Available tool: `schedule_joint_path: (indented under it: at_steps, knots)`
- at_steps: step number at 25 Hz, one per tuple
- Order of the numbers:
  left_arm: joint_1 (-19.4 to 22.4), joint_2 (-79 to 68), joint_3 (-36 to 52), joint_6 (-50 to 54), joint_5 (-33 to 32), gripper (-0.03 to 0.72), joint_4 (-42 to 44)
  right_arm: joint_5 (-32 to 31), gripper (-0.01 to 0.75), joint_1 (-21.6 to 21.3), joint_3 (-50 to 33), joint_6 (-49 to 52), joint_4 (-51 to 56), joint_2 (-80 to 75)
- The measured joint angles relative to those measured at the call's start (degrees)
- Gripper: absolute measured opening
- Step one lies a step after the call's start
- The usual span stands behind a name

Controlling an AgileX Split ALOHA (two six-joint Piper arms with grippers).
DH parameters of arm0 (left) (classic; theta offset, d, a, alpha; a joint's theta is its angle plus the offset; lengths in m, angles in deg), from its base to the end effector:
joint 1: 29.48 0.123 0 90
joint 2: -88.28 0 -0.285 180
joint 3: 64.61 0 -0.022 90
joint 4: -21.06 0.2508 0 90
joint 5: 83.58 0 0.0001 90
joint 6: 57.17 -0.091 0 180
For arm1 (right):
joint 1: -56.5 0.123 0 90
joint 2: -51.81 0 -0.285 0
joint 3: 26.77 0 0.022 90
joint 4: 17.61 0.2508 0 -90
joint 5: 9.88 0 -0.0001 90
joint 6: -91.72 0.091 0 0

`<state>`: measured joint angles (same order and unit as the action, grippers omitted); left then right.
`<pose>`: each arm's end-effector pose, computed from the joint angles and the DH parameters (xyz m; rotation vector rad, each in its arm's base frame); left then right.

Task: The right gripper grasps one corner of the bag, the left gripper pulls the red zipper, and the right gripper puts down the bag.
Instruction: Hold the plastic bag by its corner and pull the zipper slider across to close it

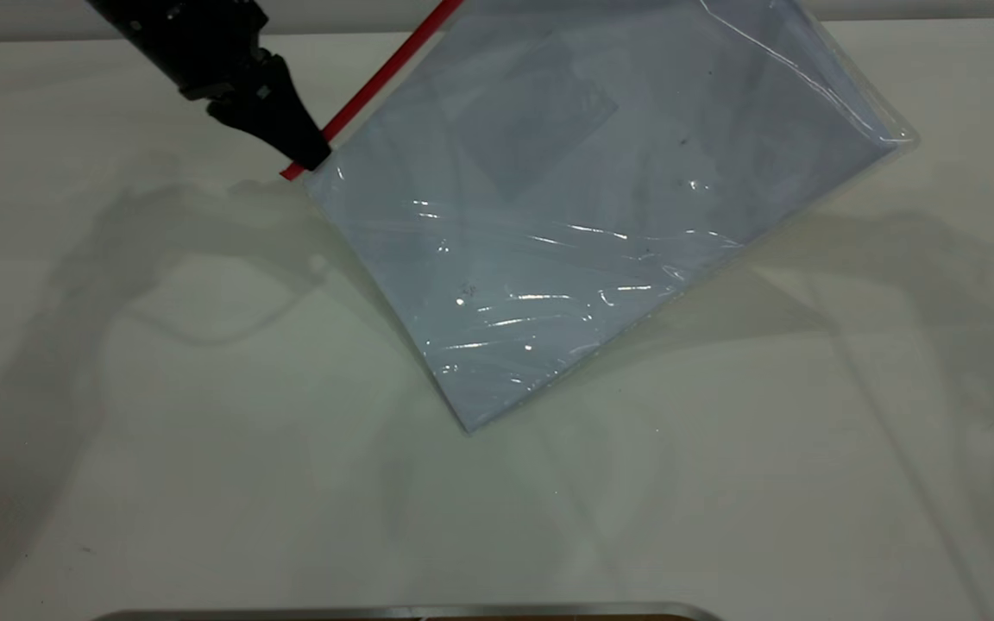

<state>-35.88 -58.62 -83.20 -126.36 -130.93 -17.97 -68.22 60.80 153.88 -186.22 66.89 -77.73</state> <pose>0.4576 -0.0938 0.0614 1.1577 2.5022 -0.5657 0.4159 0.1086 0.1667 -0.8508 1.9668 1.0519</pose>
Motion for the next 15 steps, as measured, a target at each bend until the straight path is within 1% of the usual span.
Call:
schedule_joint_path:
  at_steps: [4, 9, 12, 15]
  knots:
    - [0.1, 0.0, 0.0, 2.1, -0.1, 0.068, 1.6, -0.1, 0.034, 0.0, 0.0, -0.2, 0.1, 0.0]
    - [0.1, 0.0, 0.0, 3.8, -0.4, 0.083, 0.2, 0.0, 0.034, -0.1, 0.0, -0.5, 0.1, -0.4]
    - [0.4, 0.7, 0.1, 5.0, -0.4, 0.126, 0.7, 1.1, 0.034, -0.4, 0.1, -0.5, 0.4, -1.9]
    - [0.6, 3.3, 0.1, 6.3, -0.3, 0.208, 1.2, 4.1, 0.034, -0.4, 0.1, -0.7, 0.9, -4.7]
